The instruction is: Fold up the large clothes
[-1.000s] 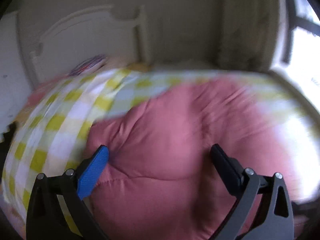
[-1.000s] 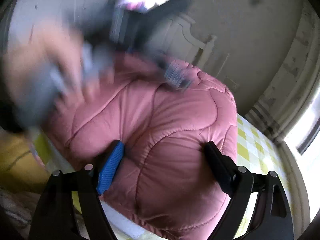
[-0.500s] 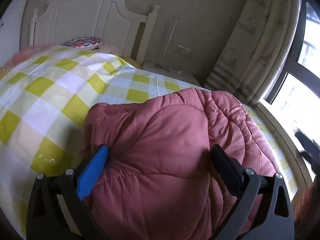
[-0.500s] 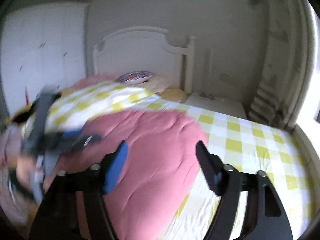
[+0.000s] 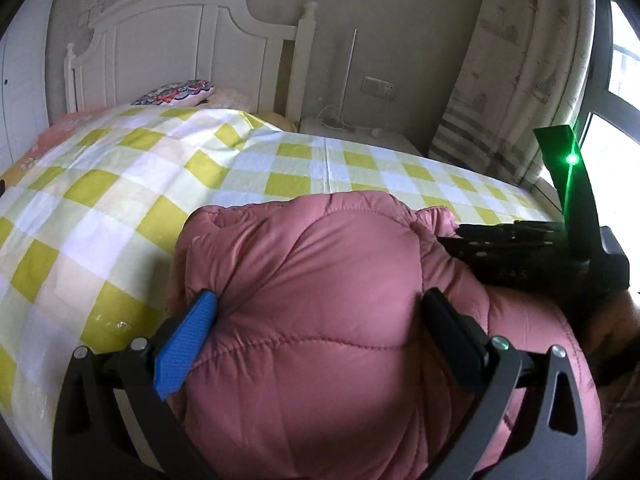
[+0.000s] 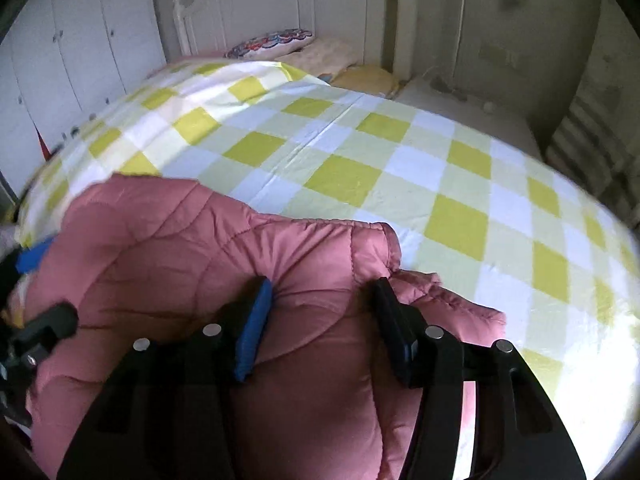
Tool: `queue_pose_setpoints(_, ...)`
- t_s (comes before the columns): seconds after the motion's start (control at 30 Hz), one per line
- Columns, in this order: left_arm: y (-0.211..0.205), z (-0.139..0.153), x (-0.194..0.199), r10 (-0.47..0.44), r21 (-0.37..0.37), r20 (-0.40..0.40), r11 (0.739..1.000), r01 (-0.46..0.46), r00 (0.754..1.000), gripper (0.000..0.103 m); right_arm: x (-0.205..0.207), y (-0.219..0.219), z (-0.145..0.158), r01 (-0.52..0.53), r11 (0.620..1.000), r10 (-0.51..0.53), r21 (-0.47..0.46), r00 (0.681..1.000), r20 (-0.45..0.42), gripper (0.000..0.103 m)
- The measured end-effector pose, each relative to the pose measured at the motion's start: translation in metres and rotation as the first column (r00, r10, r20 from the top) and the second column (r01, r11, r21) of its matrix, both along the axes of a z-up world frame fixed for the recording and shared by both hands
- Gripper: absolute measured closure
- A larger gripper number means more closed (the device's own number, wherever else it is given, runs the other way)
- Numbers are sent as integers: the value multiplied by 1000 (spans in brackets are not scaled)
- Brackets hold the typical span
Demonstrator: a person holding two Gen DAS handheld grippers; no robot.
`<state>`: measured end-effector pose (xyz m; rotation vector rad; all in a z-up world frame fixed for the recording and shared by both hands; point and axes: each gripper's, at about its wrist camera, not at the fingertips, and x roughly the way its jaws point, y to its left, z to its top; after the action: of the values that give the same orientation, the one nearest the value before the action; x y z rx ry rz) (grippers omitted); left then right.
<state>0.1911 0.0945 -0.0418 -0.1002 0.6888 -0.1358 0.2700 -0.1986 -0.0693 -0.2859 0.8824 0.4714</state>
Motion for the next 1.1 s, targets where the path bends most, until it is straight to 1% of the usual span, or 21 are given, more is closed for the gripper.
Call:
queue_pose_setpoints(0.07, 0, 0, 0, 4, 5, 3, 1000, -4, 1000, 2, -1, 7, 17, 8, 998, -6, -60, 999, 34, 50)
queue_pose_setpoints(0.1, 1, 0, -1, 9, 6, 5, 1000, -9, 1000, 2, 0, 8, 26, 18, 998, -14, -61, 998, 63, 50)
queue_pose_setpoints(0.13, 1, 0, -2, 12, 6, 8, 1000, -12, 1000, 2, 3, 7, 37, 31, 999, -27, -40, 995, 95, 50)
queue_pose_setpoints(0.17, 2, 0, -3, 16, 5, 11, 1000, -16, 1000, 2, 6, 5, 52, 53, 999, -54, 15, 991, 125, 50)
queue_pose_setpoints(0.23, 3, 0, -6, 21, 3, 19, 1000, -21, 1000, 2, 14, 2, 66, 89, 992, -100, 86, 986, 134, 49)
queue_pose_setpoints(0.27, 3, 0, -6, 21, 2, 19, 1000, -21, 1000, 2, 23, 4, 66, 105, 990, -116, 91, 985, 127, 49)
queue_pose_setpoints(0.33, 4, 0, -6, 19, 1, 16, 1000, -19, 1000, 2, 40, 10, 47, 121, 992, -123, 26, 988, 88, 49)
queue_pose_setpoints(0.37, 4, 0, -5, 18, 1, 15, 1000, -18, 1000, 2, 50, 15, 27, 128, 991, -127, -37, 991, 32, 49)
queue_pose_setpoints(0.4, 4, 1, -6, 18, 2, 15, 1000, -18, 1000, 2, 60, 19, -3, 112, 988, -120, -104, 990, -69, 48)
queue_pose_setpoints(0.43, 4, 1, -6, 16, 3, 14, 1000, -16, 1000, 2, 65, 17, -22, 107, 990, -117, -89, 986, -119, 48)
queue_pose_setpoints(0.5, 4, 1, -7, 11, 6, 12, 1000, -11, 1000, 2, 69, 6, -20, 158, 987, -161, -32, 979, -124, 46)
queue_pose_setpoints(0.53, 4, 0, -6, 10, 13, 5, 1000, -10, 1000, 2, 69, 5, -17, 170, 985, -174, -39, 978, -113, 45)
queue_pose_setpoints(0.67, 4, 0, -7, 8, 11, 8, 1000, -8, 1000, 2, 55, 15, 12, 158, 981, -156, -111, 987, 24, 45)
queue_pose_setpoints(0.73, 5, 1, -6, 11, 10, 8, 1000, -11, 1000, 2, 47, 17, 36, 139, 990, -137, -30, 989, 54, 44)
queue_pose_setpoints(0.77, 6, 0, -7, 11, 6, 9, 1000, -11, 1000, 2, 44, 19, 50, 112, 992, -114, 51, 993, 40, 44)
queue_pose_setpoints(0.87, 7, 0, -7, 11, 0, 11, 1000, -11, 1000, 2, 39, 35, 66, -7, 986, 6, 165, 1000, 6, 44)
queue_pose_setpoints(0.93, 7, 0, -7, 12, 4, 11, 1000, -12, 1000, 2, 35, 58, 61, -93, 985, 95, 147, 995, -7, 43)
queue_pose_setpoints(1.0, 7, 0, -7, 11, 4, 11, 1000, -11, 1000, 2, 37, 84, 34, -154, 986, 160, 64, 982, -100, 43)
queue_pose_setpoints(1.03, 7, 0, -7, 11, 5, 12, 1000, -11, 1000, 2, 39, 96, 16, -171, 985, 168, -14, 976, -138, 42)
queue_pose_setpoints(1.07, 7, 0, -7, 12, 6, 12, 1000, -12, 1000, 2, 41, 103, 4, -173, 983, 162, -61, 974, -156, 40)
queue_pose_setpoints(1.1, 7, 0, -7, 12, 8, 12, 1000, -12, 1000, 2, 42, 106, 1, -168, 984, 156, -65, 974, -162, 40)
